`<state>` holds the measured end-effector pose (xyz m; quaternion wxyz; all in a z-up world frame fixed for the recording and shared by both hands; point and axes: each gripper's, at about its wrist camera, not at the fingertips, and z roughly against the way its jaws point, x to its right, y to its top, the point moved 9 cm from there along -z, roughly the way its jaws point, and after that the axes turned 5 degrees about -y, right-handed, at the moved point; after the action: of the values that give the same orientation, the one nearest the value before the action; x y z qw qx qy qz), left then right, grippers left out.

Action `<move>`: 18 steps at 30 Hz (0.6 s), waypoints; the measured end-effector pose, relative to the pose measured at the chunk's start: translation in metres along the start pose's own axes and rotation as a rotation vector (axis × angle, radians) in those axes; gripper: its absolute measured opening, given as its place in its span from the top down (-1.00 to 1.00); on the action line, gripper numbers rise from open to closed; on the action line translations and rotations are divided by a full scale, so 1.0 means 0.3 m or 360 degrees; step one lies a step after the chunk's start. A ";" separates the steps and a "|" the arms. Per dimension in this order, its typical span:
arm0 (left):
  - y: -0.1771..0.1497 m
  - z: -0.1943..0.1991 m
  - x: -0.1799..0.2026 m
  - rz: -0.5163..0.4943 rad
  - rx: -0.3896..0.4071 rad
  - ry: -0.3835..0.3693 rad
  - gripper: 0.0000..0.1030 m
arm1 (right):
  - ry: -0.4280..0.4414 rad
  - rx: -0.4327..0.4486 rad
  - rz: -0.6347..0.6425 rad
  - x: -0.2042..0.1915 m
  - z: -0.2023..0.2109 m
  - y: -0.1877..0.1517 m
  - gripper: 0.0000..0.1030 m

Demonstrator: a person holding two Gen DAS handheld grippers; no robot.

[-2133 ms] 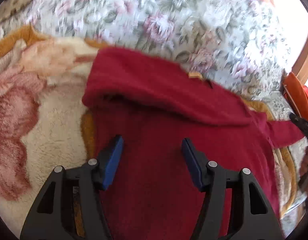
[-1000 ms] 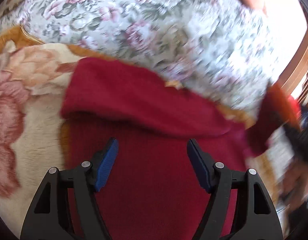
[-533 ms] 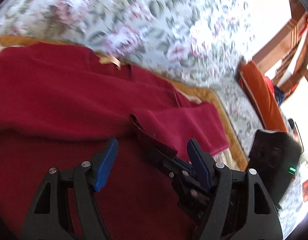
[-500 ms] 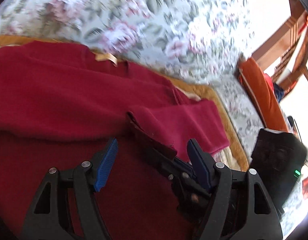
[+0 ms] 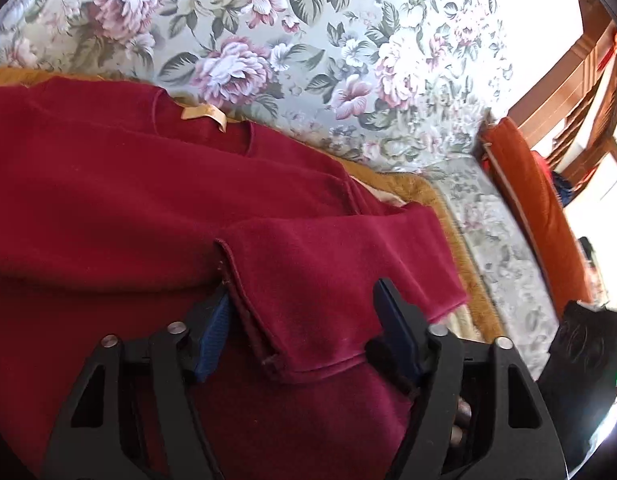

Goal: Fold small clothes
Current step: 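Release the sleeve with the right tool while the left tool grasps the hem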

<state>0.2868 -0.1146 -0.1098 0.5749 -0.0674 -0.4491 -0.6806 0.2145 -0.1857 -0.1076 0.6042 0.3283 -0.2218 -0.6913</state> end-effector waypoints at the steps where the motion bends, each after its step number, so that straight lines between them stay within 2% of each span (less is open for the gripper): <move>1: -0.001 -0.001 -0.008 -0.0010 0.0003 0.0059 0.05 | -0.0028 -0.0005 -0.0037 0.025 -0.004 0.003 0.30; 3: -0.007 -0.004 -0.033 -0.0007 0.0000 0.0176 0.84 | -0.0011 -0.0037 -0.0091 0.048 -0.021 -0.001 0.30; 4: -0.011 -0.003 -0.049 0.0017 -0.0001 0.0224 0.87 | -0.0012 -0.0039 -0.0091 0.048 -0.023 -0.001 0.30; 6: -0.015 0.011 -0.056 0.0043 0.0012 0.0229 0.91 | -0.0028 -0.0028 -0.0064 0.044 -0.019 0.002 0.30; 9: 0.008 0.067 -0.010 -0.0041 0.0080 0.0243 0.91 | -0.0019 -0.0019 -0.0051 0.037 -0.016 0.004 0.30; 13: 0.151 0.145 0.048 -0.0206 0.0175 0.0270 0.91 | 0.0030 0.0019 -0.0072 0.032 0.001 0.009 0.30; 16: 0.280 0.223 -0.014 -0.0162 0.0243 0.0310 0.91 | 0.0041 0.0021 -0.0043 0.014 0.005 0.008 0.30; 18: 0.324 0.267 -0.085 -0.0106 0.0230 0.0341 0.91 | 0.0046 0.0002 -0.0008 -0.002 -0.003 0.000 0.30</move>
<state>0.3430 -0.0348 -0.0263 0.6001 0.0622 -0.4350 -0.6684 0.2153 -0.1851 -0.1081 0.6055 0.3390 -0.2127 -0.6879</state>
